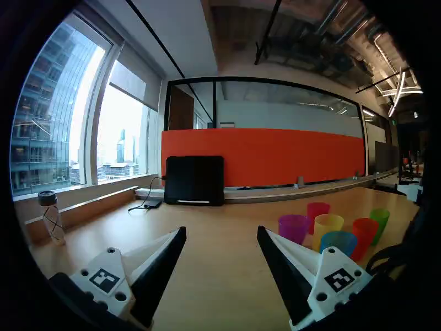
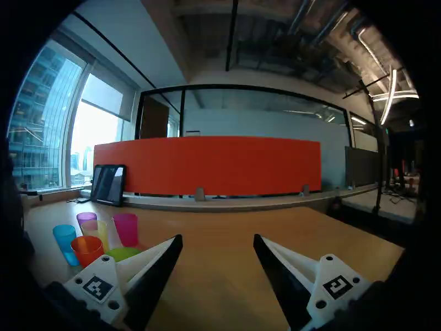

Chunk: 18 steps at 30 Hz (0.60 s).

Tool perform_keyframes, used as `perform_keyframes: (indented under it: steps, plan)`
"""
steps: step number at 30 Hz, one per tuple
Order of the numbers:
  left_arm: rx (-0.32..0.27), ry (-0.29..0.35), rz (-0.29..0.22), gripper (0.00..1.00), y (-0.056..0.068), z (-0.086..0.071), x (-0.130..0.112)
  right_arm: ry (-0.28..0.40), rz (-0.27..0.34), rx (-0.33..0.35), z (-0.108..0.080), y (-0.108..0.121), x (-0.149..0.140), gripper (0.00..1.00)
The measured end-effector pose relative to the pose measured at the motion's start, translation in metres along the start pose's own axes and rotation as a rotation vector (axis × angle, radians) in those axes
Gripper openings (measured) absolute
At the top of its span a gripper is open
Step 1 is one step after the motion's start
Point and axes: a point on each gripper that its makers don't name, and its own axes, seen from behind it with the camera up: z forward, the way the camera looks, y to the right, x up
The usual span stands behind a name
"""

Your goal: Pour water

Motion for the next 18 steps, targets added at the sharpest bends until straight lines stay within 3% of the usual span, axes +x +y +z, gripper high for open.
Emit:
perform_keyframes:
  steps: [12,18]
  plan:
    - [0.005,-0.017,-0.004,0.95,-0.001,0.003,-0.003,-0.001,0.005,0.014,-0.001,-0.002,0.001,1.0]
    - [0.0,-0.018,0.004,0.95,-0.002,0.004,0.008,-0.003,0.017,0.035,0.001,-0.003,0.021,1.0]
